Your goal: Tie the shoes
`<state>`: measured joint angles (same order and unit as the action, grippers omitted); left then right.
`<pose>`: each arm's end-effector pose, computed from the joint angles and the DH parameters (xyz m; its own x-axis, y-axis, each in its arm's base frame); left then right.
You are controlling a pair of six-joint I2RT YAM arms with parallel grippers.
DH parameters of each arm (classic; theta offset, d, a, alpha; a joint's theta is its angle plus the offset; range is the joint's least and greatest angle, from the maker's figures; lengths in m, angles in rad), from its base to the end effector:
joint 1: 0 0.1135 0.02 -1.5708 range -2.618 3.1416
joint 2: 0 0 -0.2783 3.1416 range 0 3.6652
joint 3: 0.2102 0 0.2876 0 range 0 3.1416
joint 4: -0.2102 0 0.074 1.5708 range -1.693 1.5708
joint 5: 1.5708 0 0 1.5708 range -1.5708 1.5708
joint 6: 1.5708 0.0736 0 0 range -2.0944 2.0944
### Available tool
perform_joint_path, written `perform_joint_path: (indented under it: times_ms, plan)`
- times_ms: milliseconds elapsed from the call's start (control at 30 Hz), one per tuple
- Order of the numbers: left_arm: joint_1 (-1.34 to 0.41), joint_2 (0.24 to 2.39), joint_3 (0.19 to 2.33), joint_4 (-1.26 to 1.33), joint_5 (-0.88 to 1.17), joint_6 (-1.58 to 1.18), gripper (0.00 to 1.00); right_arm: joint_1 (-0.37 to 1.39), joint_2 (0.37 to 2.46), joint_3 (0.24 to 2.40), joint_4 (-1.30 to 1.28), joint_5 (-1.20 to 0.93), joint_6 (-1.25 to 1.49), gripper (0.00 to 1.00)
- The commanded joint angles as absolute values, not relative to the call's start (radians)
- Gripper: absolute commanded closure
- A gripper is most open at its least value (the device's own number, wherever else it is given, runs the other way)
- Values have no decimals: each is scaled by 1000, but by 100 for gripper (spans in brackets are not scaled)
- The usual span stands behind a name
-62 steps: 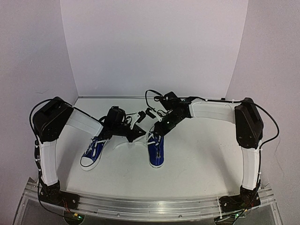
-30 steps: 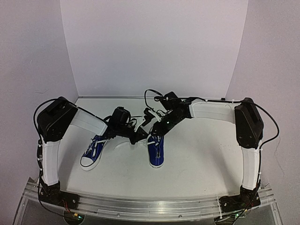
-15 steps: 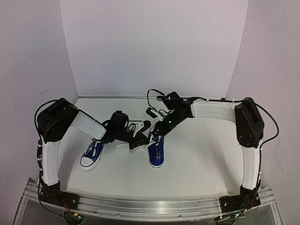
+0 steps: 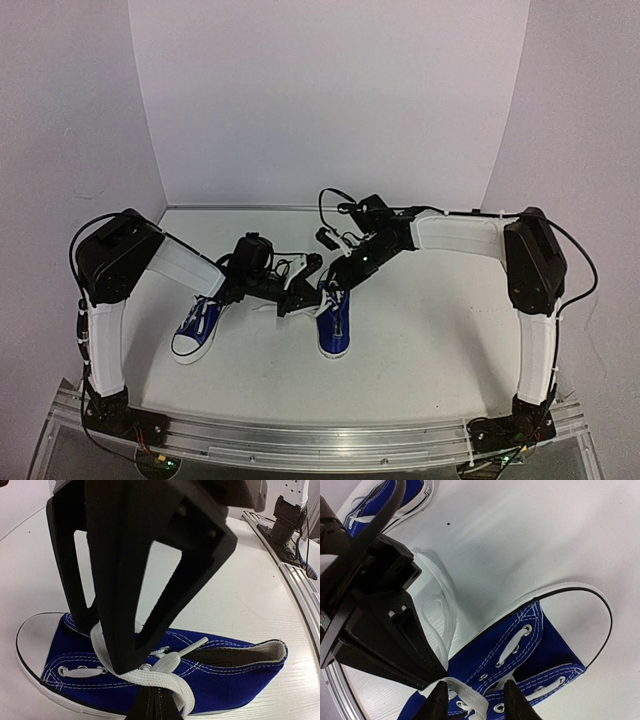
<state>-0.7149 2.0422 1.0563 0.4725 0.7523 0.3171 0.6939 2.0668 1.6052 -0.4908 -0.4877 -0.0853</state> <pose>0.3167 -0.3415 0.0973 -0.0630 0.3562 -0.9323 0.9975 0.0527 -0.0473 0.3712 0.3537 0.1734 -0.5582 -0.5623 -0.6102 -0.8244 0.4592 0.3310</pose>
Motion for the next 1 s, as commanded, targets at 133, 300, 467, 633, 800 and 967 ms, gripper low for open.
perform_joint_path:
  times_ms: [133, 300, 467, 633, 800, 967]
  plan:
    - [-721, 2023, 1097, 487, 775, 315, 100, 637, 1865, 1511, -476, -507, 37, 55]
    - [-721, 2023, 1099, 477, 774, 319, 100, 639, 1827, 1431, -462, -596, 92, 55]
    - [-721, 2018, 1097, 468, 768, 327, 100, 663, 1832, 1397, -456, -635, 101, 58]
    - [-721, 2017, 1100, 463, 766, 331, 100, 700, 1867, 1408, -456, -634, 106, 58]
    - [-722, 2021, 1102, 465, 765, 330, 100, 707, 1898, 1432, -457, -627, 110, 57]
    - [-721, 2019, 1102, 474, 764, 325, 100, 713, 1936, 1440, -457, -610, 106, 58]
